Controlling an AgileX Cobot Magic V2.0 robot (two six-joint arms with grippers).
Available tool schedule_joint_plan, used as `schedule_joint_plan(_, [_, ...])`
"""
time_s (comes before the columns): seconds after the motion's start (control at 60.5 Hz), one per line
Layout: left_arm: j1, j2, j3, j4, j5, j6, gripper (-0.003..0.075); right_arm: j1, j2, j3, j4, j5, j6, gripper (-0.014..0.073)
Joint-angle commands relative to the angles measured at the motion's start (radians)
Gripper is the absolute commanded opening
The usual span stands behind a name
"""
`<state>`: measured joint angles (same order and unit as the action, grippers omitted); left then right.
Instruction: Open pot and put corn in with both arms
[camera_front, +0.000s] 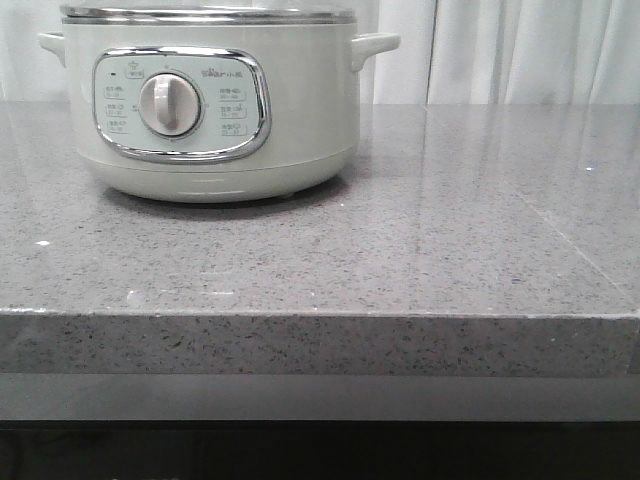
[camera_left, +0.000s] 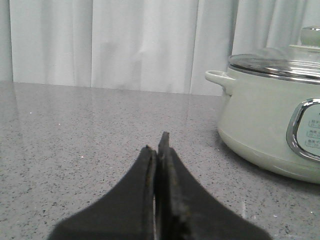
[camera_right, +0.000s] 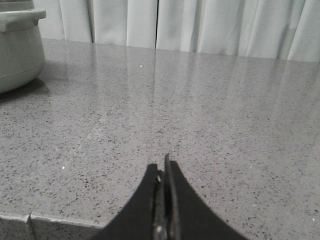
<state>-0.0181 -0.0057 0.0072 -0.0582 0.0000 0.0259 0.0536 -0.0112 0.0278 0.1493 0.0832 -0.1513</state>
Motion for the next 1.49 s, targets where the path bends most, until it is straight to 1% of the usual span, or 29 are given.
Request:
schedule_joint_plan(0.0, [0.000, -0.015, 0.012, -0.007, -0.082, -0.002, -0.0020, -0.007, -0.020, -0.011, 0.003, -0.072, -0.003, -0.0069])
schedule_joint_plan(0.182, [0.000, -0.015, 0.012, -0.007, -0.082, -0.002, -0.0020, -0.007, -0.020, -0.011, 0.003, -0.077, -0.003, -0.0069])
schedule_joint_plan(0.281, [0.000, -0.015, 0.012, -0.007, -0.082, -0.002, -0.0020, -0.007, -0.021, -0.011, 0.016, -0.119, 0.011, -0.0069])
schedule_joint_plan(0.363, [0.000, -0.015, 0.012, -0.007, -0.082, -0.002, -0.0020, -0.007, -0.021, -0.011, -0.034, -0.170, 0.072, -0.0069])
schedule_joint_plan(0.496, [0.000, -0.015, 0.012, -0.007, -0.082, -0.002, -0.0020, -0.007, -0.021, -0.011, -0.102, -0.199, 0.172, -0.0069])
schedule_joint_plan(1.47, [0.000, -0.015, 0.012, -0.007, -0.082, -0.002, -0.0020, -0.007, -0.020, -0.011, -0.105, -0.191, 0.174, -0.0069])
